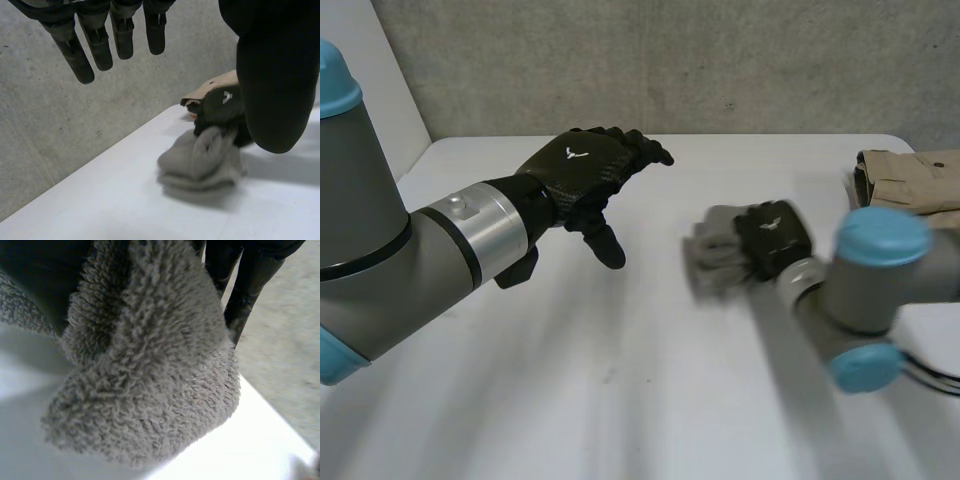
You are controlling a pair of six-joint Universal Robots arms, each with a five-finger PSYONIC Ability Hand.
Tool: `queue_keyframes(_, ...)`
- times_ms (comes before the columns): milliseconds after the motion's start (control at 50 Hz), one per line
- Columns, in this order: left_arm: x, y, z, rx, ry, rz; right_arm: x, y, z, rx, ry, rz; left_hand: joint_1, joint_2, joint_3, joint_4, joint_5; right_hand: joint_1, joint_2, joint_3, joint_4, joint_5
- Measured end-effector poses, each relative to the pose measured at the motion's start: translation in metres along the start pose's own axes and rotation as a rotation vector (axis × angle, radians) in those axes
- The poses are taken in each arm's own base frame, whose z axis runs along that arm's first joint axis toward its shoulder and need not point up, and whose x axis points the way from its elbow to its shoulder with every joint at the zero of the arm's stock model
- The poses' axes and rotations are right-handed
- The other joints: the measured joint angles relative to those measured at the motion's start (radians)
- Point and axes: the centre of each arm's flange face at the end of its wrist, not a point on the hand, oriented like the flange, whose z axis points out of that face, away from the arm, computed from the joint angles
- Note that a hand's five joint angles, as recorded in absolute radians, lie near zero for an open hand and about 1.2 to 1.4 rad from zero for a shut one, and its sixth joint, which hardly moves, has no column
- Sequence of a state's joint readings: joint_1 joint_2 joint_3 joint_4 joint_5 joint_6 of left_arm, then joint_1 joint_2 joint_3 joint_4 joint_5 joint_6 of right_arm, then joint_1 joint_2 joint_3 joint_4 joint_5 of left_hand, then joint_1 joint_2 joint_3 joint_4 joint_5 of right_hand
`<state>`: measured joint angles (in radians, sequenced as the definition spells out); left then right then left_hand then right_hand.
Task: Fold the laundry.
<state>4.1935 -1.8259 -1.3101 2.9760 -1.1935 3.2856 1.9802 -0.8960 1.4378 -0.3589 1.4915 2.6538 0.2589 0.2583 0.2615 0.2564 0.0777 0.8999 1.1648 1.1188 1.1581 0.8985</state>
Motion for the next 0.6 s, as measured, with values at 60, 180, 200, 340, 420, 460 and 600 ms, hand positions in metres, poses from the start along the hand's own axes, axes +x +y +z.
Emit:
queue_keyframes(60, 0.000, 0.000, 0.000, 0.000, 0.000, 0.000, 0.043, 0.006, 0.003, 0.020, 0.016, -0.065, 0.000, 0.000, 0.000, 0.000, 0.000, 0.000, 0.000, 0.000, 0.000, 0.000)
queue_keyframes(180, 0.000, 0.000, 0.000, 0.001, 0.001, -0.001, 0.094, 0.008, 0.010, 0.107, 0.000, -0.205, 0.000, 0.000, 0.000, 0.000, 0.000, 0.009, 0.000, 0.011, 0.011, 0.014)
queue_keyframes(200, 0.000, 0.000, 0.000, 0.001, 0.001, -0.003, 0.105, 0.004, 0.014, 0.143, -0.003, -0.236, 0.000, 0.000, 0.000, 0.000, 0.000, 0.009, 0.000, 0.011, 0.011, 0.015)
queue_keyframes(340, 0.000, -0.001, 0.000, 0.003, 0.001, -0.022, 0.162, -0.037, 0.037, 0.335, 0.058, -0.276, 0.000, 0.000, 0.000, 0.000, 0.000, 0.009, 0.000, 0.011, 0.011, 0.015)
queue_keyframes(420, 0.000, -0.001, 0.000, 0.003, 0.001, -0.030, 0.216, -0.082, 0.051, 0.489, 0.171, -0.195, 0.000, 0.000, 0.000, 0.000, 0.000, 0.009, 0.000, 0.011, 0.011, 0.015)
queue_keyframes(460, 0.000, -0.001, 0.000, 0.003, 0.001, -0.031, 0.237, -0.097, 0.054, 0.552, 0.214, -0.159, 0.000, 0.000, 0.000, 0.000, 0.000, 0.009, 0.000, 0.011, 0.013, 0.015)
queue_keyframes(600, 0.000, -0.001, 0.000, 0.002, 0.001, -0.032, 0.298, -0.101, 0.060, 0.658, 0.300, -0.116, 0.000, 0.000, 0.000, 0.000, 0.000, 0.009, 0.000, 0.011, 0.016, 0.015)
